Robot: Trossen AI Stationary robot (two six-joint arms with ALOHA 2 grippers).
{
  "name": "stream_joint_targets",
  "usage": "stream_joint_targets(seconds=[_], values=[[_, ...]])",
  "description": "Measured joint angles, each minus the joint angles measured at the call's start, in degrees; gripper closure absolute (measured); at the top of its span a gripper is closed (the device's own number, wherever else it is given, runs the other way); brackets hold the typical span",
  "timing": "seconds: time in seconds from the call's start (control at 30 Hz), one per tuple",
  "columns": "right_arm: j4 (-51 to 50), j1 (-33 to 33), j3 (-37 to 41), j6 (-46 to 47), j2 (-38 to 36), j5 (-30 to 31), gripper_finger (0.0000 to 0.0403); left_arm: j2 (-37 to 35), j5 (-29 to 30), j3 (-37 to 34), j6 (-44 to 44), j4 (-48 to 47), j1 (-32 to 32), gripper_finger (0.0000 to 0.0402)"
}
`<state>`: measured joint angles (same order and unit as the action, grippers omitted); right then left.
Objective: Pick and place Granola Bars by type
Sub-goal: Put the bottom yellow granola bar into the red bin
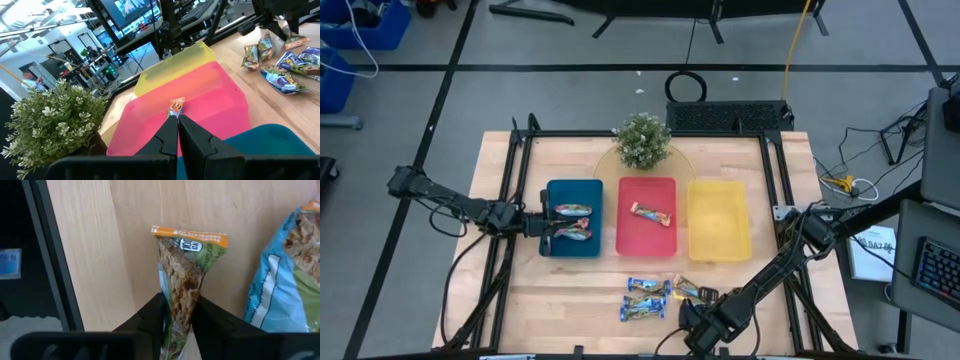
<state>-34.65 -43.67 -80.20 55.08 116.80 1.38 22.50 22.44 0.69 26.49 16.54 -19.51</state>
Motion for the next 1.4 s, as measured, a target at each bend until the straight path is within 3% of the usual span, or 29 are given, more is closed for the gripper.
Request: stream_joint_targets(seconds=[0.27, 0.47, 0.57, 0.7, 0.87, 1.13, 1.4], values=[[2.87, 1.91, 0.40, 0.57, -1.93, -1.97, 0.0371, -0.01, -0.02, 0.00, -0.98, 0.02, -0.01, 0.0378], [8.58, 3.63, 0.32, -5.43, -6.59, -1.39, 0.0363, 0.00, 0.00, 0.00, -1.56, -0.03, -0.02, 0.0378], [9.55, 5.36, 0.35, -10.27, -9.95, 2.15, 0.0361, -0.01, 0.00, 0.00, -2.20, -0.02, 0.00, 0.0378], [9.98, 10.87, 0.21, -16.34, -15.79, 5.95, 0.0374, -0.02, -0.02, 0.00, -3.03, -0.01, 0.00, 0.0378], [8.63, 22.52, 0.01, -24.76, -20.48, 4.20, 0.0375, 0.00, -0.02, 0.00, -5.16, -0.01, -0.01, 0.0378], [0.47, 40.20, -3.32, -40.68, -14.74, -0.14, 0.0373, -0.02, 0.02, 0.00, -4.01, -0.01, 0.00, 0.0378], [2.31, 46.09, -3.52, -51.48, -6.41, -0.20, 0.0366, -0.02, 0.33, 0.00, -3.71, 0.00, -0.02, 0.0378]])
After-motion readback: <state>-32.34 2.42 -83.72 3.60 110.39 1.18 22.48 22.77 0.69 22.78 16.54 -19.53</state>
